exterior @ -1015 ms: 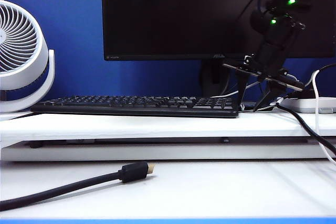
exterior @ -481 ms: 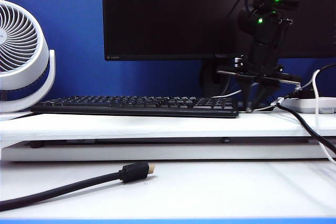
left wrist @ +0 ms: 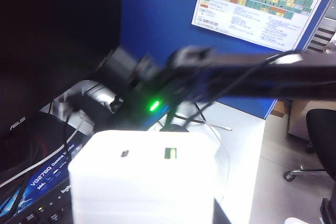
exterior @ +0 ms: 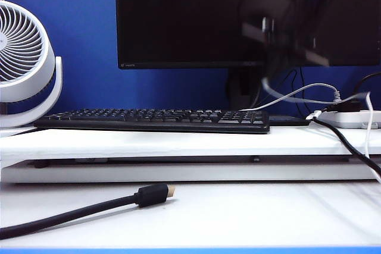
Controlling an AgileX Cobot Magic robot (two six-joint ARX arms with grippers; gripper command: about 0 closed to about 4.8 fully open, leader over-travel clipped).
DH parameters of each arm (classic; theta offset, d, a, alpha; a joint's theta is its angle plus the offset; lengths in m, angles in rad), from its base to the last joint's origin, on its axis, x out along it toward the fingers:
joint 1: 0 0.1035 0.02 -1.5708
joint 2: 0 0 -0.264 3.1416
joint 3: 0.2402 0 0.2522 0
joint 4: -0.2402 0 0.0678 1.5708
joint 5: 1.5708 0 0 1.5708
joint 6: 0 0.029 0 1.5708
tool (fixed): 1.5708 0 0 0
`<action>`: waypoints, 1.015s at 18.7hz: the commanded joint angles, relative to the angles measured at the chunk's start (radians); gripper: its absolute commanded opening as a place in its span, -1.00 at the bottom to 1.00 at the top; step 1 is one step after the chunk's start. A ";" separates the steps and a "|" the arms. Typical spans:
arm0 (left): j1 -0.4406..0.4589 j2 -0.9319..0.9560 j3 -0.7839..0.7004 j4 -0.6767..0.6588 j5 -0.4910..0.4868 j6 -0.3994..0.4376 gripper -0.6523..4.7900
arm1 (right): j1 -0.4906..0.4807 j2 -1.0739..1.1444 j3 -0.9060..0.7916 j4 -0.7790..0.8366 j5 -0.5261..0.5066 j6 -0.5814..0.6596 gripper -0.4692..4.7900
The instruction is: Pick up the Type-C charging cable and the charging base, insert one end of the Type-C charger into the corresponding slot on the base, and finally place the plugged-in charger back on the table.
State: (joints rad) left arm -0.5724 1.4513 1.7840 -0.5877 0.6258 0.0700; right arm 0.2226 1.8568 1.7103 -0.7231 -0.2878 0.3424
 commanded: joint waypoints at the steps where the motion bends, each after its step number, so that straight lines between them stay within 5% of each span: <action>1: 0.000 -0.006 0.004 0.020 0.007 -0.003 -0.68 | -0.011 -0.157 0.003 0.084 -0.177 0.016 -0.85; 6: 0.000 -0.006 0.004 0.023 0.022 -0.003 -0.68 | -0.012 -0.372 0.003 0.464 -0.466 0.234 -0.85; 11: -0.005 -0.006 0.004 0.155 0.229 -0.026 -0.68 | -0.009 -0.439 0.003 0.895 -0.615 0.478 -0.85; 19: -0.038 -0.006 0.004 0.367 0.280 -0.090 -0.68 | 0.006 -0.446 0.003 1.226 -0.660 0.682 -0.85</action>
State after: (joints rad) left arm -0.6037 1.4513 1.7840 -0.2573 0.8951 -0.0170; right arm 0.2150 1.4166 1.7107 0.4564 -0.9440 1.0027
